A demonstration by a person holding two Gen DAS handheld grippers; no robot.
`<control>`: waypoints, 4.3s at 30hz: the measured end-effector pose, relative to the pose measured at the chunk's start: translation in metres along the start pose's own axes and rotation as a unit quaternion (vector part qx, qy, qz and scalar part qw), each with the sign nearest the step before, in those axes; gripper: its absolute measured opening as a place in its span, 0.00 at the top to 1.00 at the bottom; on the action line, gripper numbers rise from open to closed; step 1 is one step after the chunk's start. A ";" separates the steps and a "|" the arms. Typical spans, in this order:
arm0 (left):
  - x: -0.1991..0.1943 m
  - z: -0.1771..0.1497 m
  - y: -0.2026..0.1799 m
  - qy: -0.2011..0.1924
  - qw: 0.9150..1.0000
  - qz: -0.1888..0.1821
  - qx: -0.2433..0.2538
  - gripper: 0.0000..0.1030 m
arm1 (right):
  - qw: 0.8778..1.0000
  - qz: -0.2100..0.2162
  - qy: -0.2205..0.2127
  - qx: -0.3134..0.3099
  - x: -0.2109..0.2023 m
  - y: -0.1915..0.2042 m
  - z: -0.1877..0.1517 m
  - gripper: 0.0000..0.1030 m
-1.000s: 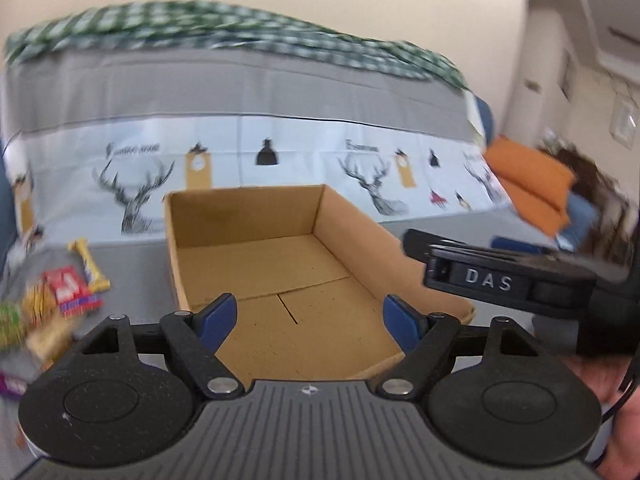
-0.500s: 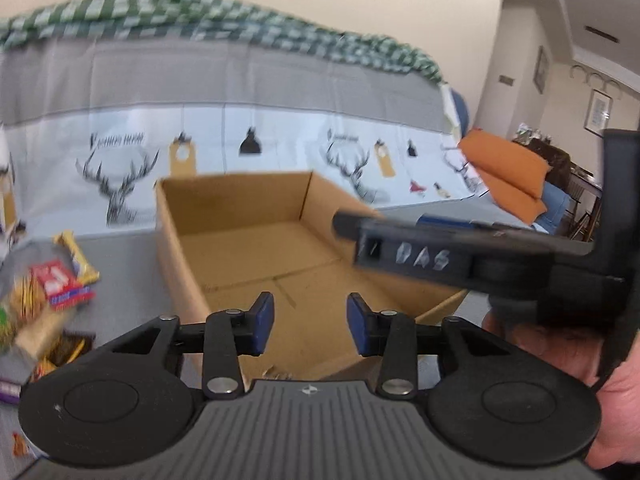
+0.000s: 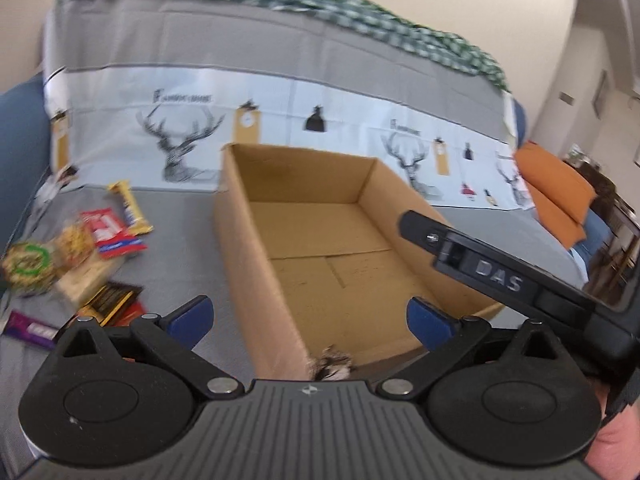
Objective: Organize snacks
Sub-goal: 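Move both tools from the cardboard box toward the snack pile, then grasp the purple chocolate bar with the right tool while the left tool grasps the dark biscuit bar, then carry the purple bar with the right tool while the left tool carries the biscuit bar over the box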
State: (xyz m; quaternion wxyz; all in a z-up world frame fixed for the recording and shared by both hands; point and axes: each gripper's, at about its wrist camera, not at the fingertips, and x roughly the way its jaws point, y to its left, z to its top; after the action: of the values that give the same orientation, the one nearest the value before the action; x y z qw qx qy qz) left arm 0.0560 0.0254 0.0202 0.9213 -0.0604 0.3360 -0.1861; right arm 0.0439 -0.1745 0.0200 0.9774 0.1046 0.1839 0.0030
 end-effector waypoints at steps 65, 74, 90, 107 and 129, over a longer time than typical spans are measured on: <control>0.058 -0.010 0.185 0.042 0.989 0.110 -0.089 0.75 | 0.910 0.219 0.235 -0.263 0.091 0.157 -0.129 0.78; 0.061 -0.013 0.196 0.080 0.983 0.106 -0.129 0.60 | 0.912 0.204 0.256 -0.248 0.091 0.146 -0.129 0.76; 0.105 -0.012 0.172 0.120 0.980 0.144 -0.071 0.40 | 0.910 0.210 0.261 -0.242 0.096 0.153 -0.130 0.70; 0.108 -0.012 0.166 0.117 0.981 0.147 -0.055 0.59 | 0.909 0.209 0.243 -0.265 0.094 0.155 -0.132 0.81; 0.005 0.026 0.136 -0.088 0.983 0.128 -0.098 0.59 | 0.946 0.220 0.101 -0.217 0.033 0.129 -0.062 0.83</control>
State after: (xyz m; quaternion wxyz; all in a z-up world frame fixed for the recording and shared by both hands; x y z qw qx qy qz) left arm 0.1170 0.1492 0.0048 0.9529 -0.1234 0.2756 -0.0270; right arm 0.0563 -0.0348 -0.0213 0.9277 -0.0731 0.2492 0.2681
